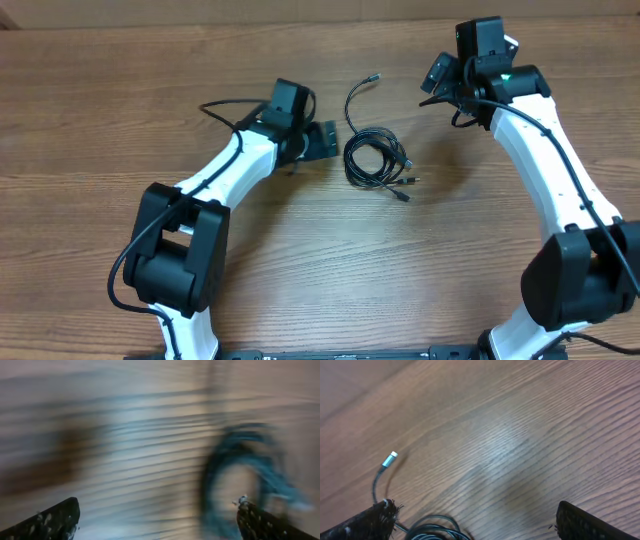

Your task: Untangle cables

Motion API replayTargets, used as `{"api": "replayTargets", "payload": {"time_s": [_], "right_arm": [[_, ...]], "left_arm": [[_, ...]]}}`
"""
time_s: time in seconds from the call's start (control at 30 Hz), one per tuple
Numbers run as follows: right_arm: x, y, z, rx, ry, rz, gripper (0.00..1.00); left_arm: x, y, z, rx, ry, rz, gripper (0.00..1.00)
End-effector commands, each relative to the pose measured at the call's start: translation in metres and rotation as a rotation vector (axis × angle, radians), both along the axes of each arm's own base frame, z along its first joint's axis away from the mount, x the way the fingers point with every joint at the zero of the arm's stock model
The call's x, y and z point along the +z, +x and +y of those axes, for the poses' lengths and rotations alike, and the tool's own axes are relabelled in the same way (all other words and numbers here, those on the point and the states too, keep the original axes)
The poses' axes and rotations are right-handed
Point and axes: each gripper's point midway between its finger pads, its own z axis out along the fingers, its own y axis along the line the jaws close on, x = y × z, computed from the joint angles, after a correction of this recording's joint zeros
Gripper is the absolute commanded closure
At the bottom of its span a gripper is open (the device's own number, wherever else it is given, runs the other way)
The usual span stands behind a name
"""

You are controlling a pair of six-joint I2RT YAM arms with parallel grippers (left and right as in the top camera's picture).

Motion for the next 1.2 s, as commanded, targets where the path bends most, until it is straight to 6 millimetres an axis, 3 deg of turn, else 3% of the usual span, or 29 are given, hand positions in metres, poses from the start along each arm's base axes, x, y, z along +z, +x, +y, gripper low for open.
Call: {"api": "replayTargets", "payload": {"time_s": [0.0,0.17,0.3,0.33,0.37,0.43,0.57,0.7,0.73,0.77,0.8,0.93,1.03,1.07,1.17], "right_arm": [[0.002,0.004,-0.001,0.039,-0.035,-0.006,0.0],[-0.005,0.003,-0.004,0.034,-0.053,-0.002,0.0],[-0.008,0.001,-0.005,0.04,-0.058,0.009,0.0],[-0.008,0.001,-0.005,0.04,-0.058,0.009,0.0],[-0.008,0.001,-0.005,0.04,-0.058,0.009,0.0],[-0.008,0.001,-0.005,0.044,-0.062,0.013,0.0],[-0.008,0.001,-0.005,0.09,-0.093,0.022,0.09],[-0.008,0.001,-0.005,0.104,-0.102,0.024,0.07],[-0.008,0.001,-0.005,0.104,-0.102,0.024,0.07],[-0.008,0.001,-0.005,0.105,-0.102,0.023,0.07],[-0.008,0.001,-0.005,0.105,-0.102,0.024,0.07],[-0.008,0.001,-0.005,0.106,-0.103,0.024,0.09],[-0.008,0.001,-0.005,0.107,-0.104,0.023,0.2],[-0.008,0.001,-0.005,0.107,-0.103,0.021,0.21],[-0.006,0.004,-0.004,0.107,-0.101,0.006,0.25]], "left_arm": [[0.038,-0.001,-0.054,-0.183,-0.161,-0.091,0.0],[0.026,0.005,-0.052,-0.104,-0.066,-0.109,0.0],[0.016,0.012,-0.07,-0.077,-0.096,-0.135,0.0],[0.013,0.013,-0.075,-0.084,-0.101,-0.142,0.03],[0.007,0.014,-0.08,-0.091,-0.108,-0.143,0.14],[-0.007,0.012,-0.087,-0.088,-0.121,-0.12,0.24],[-0.043,0.001,-0.09,-0.07,-0.136,-0.017,0.25],[-0.054,-0.004,-0.092,-0.086,-0.153,0.023,0.21],[-0.055,-0.004,-0.092,-0.083,-0.151,0.021,0.34],[-0.055,-0.003,-0.09,-0.078,-0.148,0.02,0.76],[-0.055,-0.003,-0.088,-0.06,-0.151,0.033,0.96],[-0.064,-0.009,-0.069,0.066,-0.159,0.148,0.96],[-0.047,-0.006,-0.062,0.054,-0.231,0.203,0.96],[-0.031,-0.002,-0.063,0.018,-0.29,0.207,0.96],[0.046,0.014,-0.063,-0.109,-0.481,0.147,0.96]]}}
